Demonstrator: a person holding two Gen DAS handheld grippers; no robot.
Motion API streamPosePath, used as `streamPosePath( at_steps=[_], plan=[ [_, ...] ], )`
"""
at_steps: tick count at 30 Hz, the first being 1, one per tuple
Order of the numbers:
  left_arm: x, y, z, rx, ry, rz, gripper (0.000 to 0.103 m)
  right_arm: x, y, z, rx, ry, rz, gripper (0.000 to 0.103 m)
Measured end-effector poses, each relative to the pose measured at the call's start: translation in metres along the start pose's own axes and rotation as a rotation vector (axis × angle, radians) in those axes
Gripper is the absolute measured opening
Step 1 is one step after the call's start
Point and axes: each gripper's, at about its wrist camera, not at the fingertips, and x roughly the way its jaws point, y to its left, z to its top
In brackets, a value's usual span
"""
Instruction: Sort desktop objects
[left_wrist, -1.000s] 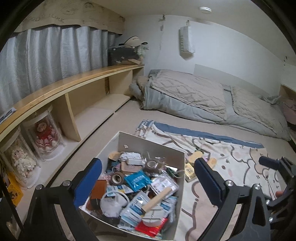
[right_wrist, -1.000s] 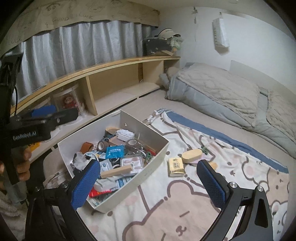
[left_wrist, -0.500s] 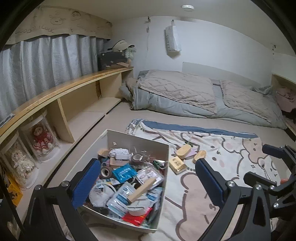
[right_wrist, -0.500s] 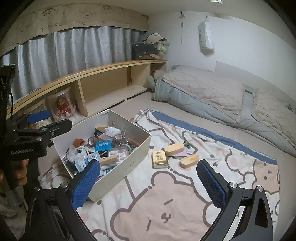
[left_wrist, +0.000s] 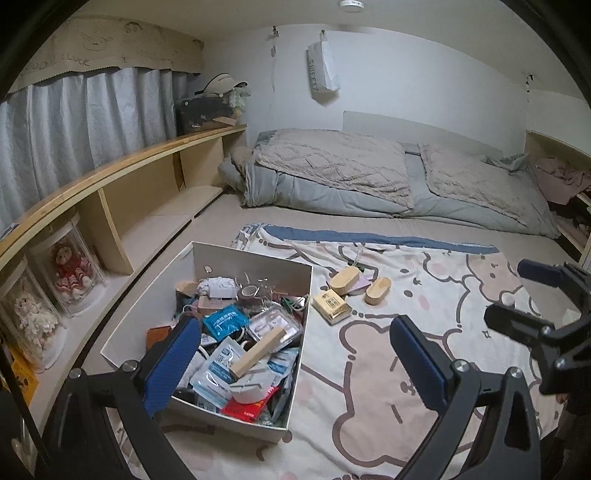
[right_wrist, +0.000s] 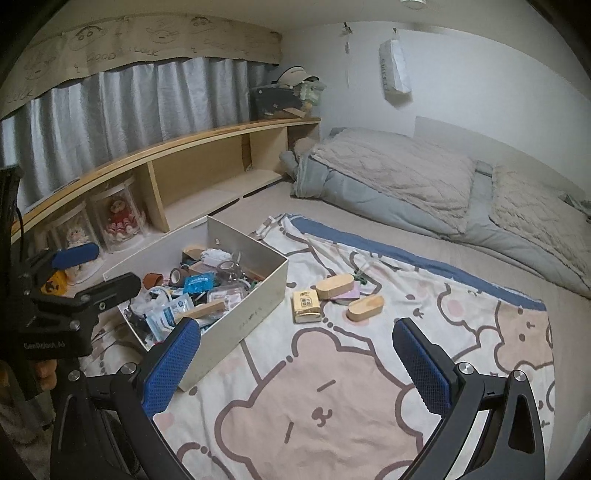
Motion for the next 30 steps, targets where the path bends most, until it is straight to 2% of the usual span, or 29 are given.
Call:
streamPosePath(
  at_steps=[15, 30],
  plan=[
    [-0.006, -0.008, -0.021, 0.005, 0.031, -0.055, 0.103, -0.014, -0.013, -0.015, 0.029, 0.019, -0.039, 0.103],
    [-0.004, -0.019, -0.024, 0.038, 0.039, -0.062, 0.103, -0.018, -0.019, -0.025, 0.036, 0.039, -0.049, 0.103]
  ],
)
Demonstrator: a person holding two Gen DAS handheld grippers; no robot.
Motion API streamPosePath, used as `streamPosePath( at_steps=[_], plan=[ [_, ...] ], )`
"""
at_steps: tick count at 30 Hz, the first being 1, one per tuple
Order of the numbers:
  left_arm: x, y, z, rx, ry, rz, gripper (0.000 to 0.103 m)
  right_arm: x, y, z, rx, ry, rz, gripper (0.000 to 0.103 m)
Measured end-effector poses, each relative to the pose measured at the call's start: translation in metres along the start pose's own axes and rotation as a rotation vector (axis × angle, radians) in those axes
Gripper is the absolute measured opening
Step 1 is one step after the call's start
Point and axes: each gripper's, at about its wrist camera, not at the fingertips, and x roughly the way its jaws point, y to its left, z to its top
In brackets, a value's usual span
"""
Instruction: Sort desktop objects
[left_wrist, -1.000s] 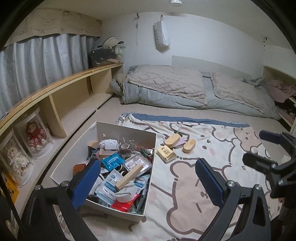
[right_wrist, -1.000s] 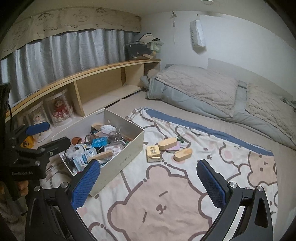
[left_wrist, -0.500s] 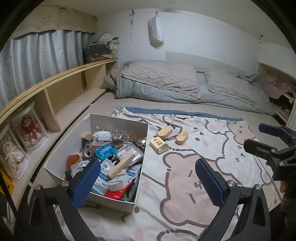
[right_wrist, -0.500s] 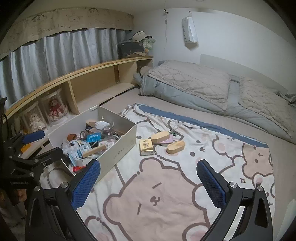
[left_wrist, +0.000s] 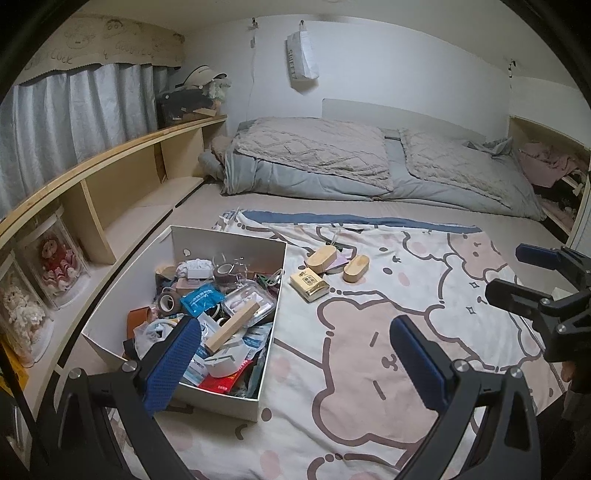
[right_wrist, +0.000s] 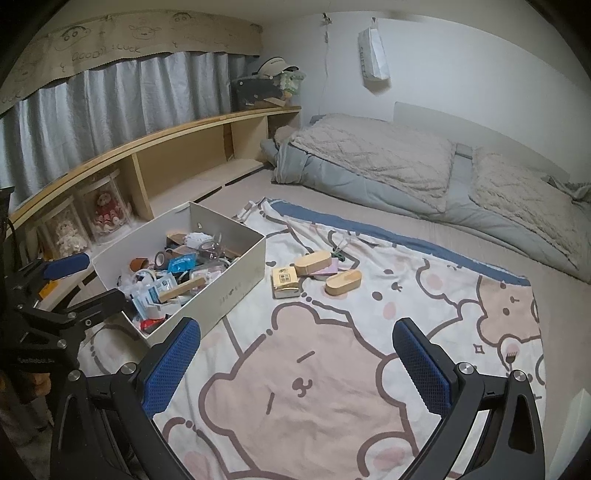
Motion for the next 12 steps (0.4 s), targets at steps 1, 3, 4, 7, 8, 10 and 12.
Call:
streamPosePath(
  at_steps=[1, 3, 4, 7, 8, 10, 12],
  plan=[
    [0.0006, 0.0005, 0.0000, 0.001, 0.001, 0.000, 0.103, 0.0002, -0.0002, -0.0003, 0.000, 0.001, -0.001, 0.103],
    [0.0007, -0.0011, -0.0006, 0.005, 0.000, 0.000, 0.103, 0.0008, 0.0005, -0.0003, -0.003, 0.004, -0.001, 0.103],
    [0.0007, -0.0018, -0.0008, 0.007, -0.001, 0.002, 0.103, 0.0010, 0.0005, -0.0002, -0.003, 0.003, -0.001, 0.103],
    [-0.0006, -0.0032, -0.0014, 0.014, -0.008, -0.001, 0.103, 0.0010, 0.0004, -0.0003, -0.003, 0.004, 0.000, 0.103],
    [-0.0003, -0.0031, -0.0014, 0.014, -0.009, -0.002, 0.103, 0.0011, 0.0003, -0.0003, -0.003, 0.005, -0.001, 0.103],
    [-0.0007, -0.0031, -0.0015, 0.011, -0.006, -0.004, 0.103, 0.0016, 0.0004, -0.0007, -0.002, 0.007, -0.004, 0.103],
    [-0.0008, -0.0025, -0.0010, 0.008, -0.006, -0.010, 0.103, 0.0016, 0.0004, -0.0010, -0.001, 0.008, -0.004, 0.103]
  ],
)
